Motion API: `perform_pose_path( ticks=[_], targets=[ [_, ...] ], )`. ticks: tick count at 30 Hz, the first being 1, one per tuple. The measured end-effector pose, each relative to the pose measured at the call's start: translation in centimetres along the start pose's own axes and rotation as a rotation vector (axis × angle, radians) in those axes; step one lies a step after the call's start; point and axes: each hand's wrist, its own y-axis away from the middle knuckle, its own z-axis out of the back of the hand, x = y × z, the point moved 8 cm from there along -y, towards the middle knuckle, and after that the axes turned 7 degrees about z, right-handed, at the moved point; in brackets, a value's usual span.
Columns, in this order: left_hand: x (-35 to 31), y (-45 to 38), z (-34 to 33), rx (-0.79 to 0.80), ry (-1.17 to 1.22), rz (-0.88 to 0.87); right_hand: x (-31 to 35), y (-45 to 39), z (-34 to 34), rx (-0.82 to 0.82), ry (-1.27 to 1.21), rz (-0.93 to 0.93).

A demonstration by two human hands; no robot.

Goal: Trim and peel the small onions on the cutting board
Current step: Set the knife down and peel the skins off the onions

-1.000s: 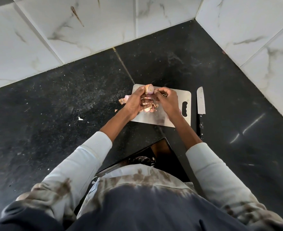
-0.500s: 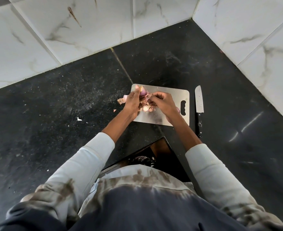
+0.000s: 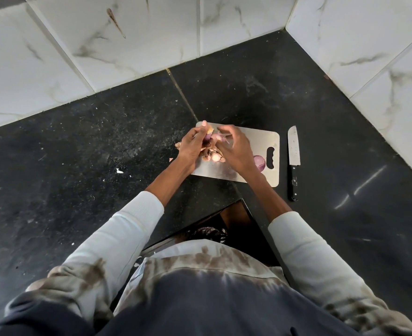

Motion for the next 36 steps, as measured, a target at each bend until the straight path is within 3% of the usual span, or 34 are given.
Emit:
perform_pose_path(
  ticks=[5,14,20,36],
  targets=[
    [-0.2,0.5,-1.4,0.063,-0.145,-0.053,1.7,-0.2,1.4,-0.051,-0.015,0.098],
    [-0.7,1.8,-1.9,0.190,-0.233,-0.182,1.3,0.9,3.3,-0.158,-0.068,0.089],
    [-1.0,1.9,-1.8,0.165,-0.358,-0.269,0.6,1.9,3.5,-0.179,-0.088,0.044],
    [-1.3,3.0,-2.5,0.141,-0.351,-0.307,0.6,2.4,3.9,-0.214,-0.092,-0.009]
  ],
)
